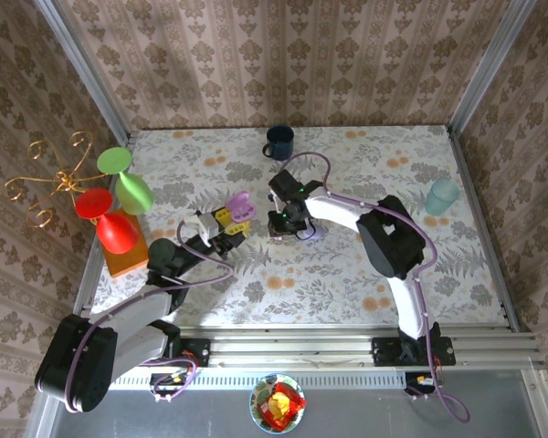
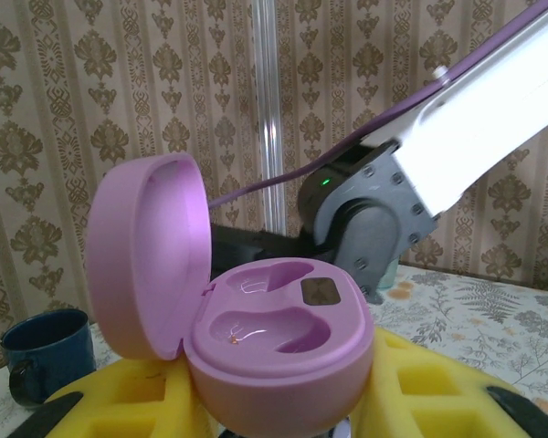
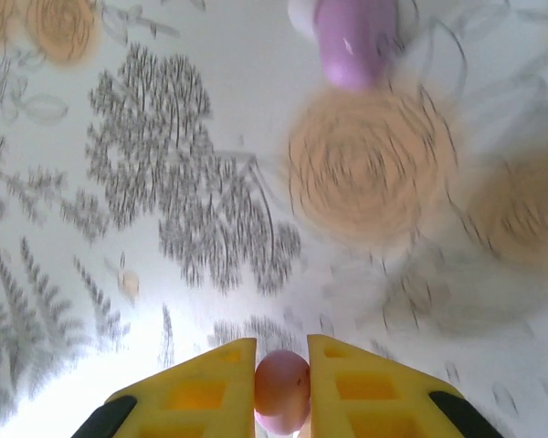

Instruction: Insert the wireless bluetooth earbuds into the charging case

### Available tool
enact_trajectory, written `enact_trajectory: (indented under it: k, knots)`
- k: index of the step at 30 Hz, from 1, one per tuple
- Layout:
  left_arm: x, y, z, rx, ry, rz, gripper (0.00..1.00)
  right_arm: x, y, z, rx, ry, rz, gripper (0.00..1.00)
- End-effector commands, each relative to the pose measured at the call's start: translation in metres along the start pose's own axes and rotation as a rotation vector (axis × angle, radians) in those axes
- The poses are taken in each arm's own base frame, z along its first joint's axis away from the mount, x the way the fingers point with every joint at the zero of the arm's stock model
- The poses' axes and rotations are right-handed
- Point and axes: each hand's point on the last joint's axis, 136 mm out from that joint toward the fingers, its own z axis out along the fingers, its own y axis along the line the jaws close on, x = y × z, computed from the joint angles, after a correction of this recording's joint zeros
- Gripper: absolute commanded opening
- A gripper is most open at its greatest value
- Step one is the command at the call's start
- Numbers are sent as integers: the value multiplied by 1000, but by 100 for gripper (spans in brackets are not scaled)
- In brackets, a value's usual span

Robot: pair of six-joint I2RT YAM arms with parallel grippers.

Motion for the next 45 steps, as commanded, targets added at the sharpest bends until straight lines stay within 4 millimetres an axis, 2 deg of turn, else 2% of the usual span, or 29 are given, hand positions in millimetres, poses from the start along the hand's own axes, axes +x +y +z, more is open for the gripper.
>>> enact_trajectory:
  k: [1, 5, 10, 14, 17, 23, 28, 31, 35, 41, 45]
  knots:
    - [-6, -11, -1, 58, -28, 18, 34, -5, -1, -37, -20, -95, 4, 19]
    - [-3, -14, 0, 79, -23, 5, 34, 20, -32, -55, 43, -109, 34, 19]
    - [3, -20, 6, 117, -10, -19, 34, 70, -76, -64, 151, -59, 82, 20]
    - [6, -28, 11, 145, -4, -24, 34, 101, -95, -63, 205, -15, 98, 19]
    - [11, -29, 13, 153, 8, -24, 34, 114, -107, -57, 244, 13, 108, 20]
    - [15, -30, 15, 168, 17, -24, 34, 122, -116, -54, 311, 66, 99, 21]
    - [18, -28, 15, 151, 23, -21, 34, 114, -113, -65, 338, 42, 82, 36]
    - [28, -13, 11, 91, 48, -8, 37, 111, -107, -72, 348, 26, 63, 38]
    - [31, 9, 8, 27, 57, -1, 36, 105, -105, -87, 437, -17, 39, 43]
    - [29, 23, 6, -5, 58, 11, 36, 100, -113, -104, 659, -139, 11, 49]
    - [30, 29, 0, -19, 64, 1, 36, 104, -109, -102, 756, -139, -21, 51]
